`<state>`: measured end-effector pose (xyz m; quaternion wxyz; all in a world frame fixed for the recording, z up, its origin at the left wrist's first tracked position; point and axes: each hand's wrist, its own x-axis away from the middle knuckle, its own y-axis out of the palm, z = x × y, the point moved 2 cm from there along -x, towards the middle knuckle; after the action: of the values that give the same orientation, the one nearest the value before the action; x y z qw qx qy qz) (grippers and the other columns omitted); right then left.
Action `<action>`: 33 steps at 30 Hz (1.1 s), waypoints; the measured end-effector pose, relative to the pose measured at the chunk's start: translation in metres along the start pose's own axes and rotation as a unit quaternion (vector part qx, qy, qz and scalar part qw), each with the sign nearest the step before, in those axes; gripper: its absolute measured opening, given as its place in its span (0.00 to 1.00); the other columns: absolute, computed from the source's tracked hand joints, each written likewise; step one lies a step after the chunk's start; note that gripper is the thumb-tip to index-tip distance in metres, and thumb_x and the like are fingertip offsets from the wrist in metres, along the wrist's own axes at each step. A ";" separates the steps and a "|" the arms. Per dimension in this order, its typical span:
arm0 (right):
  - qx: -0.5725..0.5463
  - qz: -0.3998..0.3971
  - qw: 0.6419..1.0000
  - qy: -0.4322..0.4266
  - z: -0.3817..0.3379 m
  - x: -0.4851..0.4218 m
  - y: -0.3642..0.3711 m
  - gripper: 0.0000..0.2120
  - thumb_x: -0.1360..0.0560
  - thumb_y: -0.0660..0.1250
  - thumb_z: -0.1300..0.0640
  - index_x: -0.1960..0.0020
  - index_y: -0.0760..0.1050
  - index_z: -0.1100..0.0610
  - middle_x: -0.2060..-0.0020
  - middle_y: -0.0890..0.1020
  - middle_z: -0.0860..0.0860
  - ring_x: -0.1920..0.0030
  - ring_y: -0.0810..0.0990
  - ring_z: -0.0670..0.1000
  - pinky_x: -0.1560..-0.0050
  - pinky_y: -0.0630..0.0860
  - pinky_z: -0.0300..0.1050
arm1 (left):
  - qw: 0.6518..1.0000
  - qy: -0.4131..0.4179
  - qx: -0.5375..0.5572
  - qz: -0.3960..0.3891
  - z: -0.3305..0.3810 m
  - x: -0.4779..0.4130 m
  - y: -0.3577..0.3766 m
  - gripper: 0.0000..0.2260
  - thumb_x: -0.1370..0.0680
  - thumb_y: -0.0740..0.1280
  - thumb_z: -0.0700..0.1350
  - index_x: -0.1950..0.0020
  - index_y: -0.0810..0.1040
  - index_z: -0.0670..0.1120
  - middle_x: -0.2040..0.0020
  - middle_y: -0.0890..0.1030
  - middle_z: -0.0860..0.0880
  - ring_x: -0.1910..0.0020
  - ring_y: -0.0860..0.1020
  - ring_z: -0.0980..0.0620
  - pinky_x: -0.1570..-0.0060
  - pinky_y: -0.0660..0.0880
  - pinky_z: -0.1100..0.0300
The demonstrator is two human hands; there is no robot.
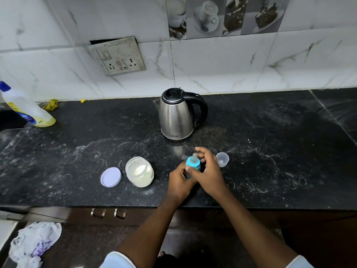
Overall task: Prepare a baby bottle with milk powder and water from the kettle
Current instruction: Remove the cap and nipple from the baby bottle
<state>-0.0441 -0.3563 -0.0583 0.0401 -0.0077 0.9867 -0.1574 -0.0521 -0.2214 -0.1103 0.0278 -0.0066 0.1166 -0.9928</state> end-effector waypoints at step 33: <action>0.330 0.145 0.932 -0.027 0.016 0.035 -0.064 0.20 0.20 0.62 0.44 0.32 0.75 0.53 0.34 0.79 0.52 0.34 0.72 0.57 0.38 0.66 0.62 | 0.998 -0.026 -0.048 -0.018 0.003 0.012 -0.017 0.51 0.35 0.85 0.61 0.17 0.65 0.56 0.22 0.73 0.63 0.22 0.70 0.65 0.20 0.68 0.57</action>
<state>-0.0775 -0.4231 -0.0559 0.0896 0.1453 0.8680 -0.4663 -0.0650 -0.2056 -0.1038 0.0125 -0.0363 0.1629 -0.9859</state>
